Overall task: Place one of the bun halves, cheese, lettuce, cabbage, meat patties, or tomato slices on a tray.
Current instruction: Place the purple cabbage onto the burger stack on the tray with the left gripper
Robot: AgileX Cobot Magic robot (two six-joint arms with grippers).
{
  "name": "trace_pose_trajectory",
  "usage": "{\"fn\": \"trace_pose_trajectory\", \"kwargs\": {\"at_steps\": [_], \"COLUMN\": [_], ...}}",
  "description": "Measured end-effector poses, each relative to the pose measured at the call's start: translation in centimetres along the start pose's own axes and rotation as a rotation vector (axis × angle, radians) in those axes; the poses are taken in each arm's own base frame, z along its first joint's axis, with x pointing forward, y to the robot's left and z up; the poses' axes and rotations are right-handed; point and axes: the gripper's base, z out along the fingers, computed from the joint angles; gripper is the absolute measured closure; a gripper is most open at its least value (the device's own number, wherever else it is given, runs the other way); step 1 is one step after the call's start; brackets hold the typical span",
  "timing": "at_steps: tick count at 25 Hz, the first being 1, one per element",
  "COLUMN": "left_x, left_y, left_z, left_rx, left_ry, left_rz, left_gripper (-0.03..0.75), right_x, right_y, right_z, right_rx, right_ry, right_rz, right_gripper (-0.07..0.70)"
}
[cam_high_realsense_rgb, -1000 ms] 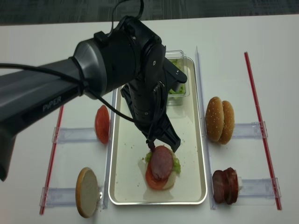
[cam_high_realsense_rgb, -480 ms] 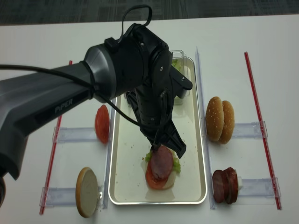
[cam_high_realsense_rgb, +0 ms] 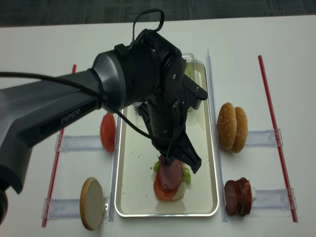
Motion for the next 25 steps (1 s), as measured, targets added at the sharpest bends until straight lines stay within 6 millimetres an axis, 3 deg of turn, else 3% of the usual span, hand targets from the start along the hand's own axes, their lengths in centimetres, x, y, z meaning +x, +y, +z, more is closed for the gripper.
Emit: {"fn": "trace_pose_trajectory", "kwargs": {"at_steps": [9,25], "left_x": [-0.4,-0.9], "left_y": [-0.8,-1.3], "left_z": [1.7,2.7], "left_rx": [0.039,0.079], "left_ry": [0.036,0.014], "left_rz": [0.001,0.011], "left_gripper": [0.736,0.736], "right_x": [0.0,0.0], "right_y": [0.0,0.0], "right_z": [0.0,0.0], "right_rx": [0.000,0.000], "right_ry": [0.000,0.000], "right_rz": [0.000,0.000], "right_gripper": [0.186,0.186]}}
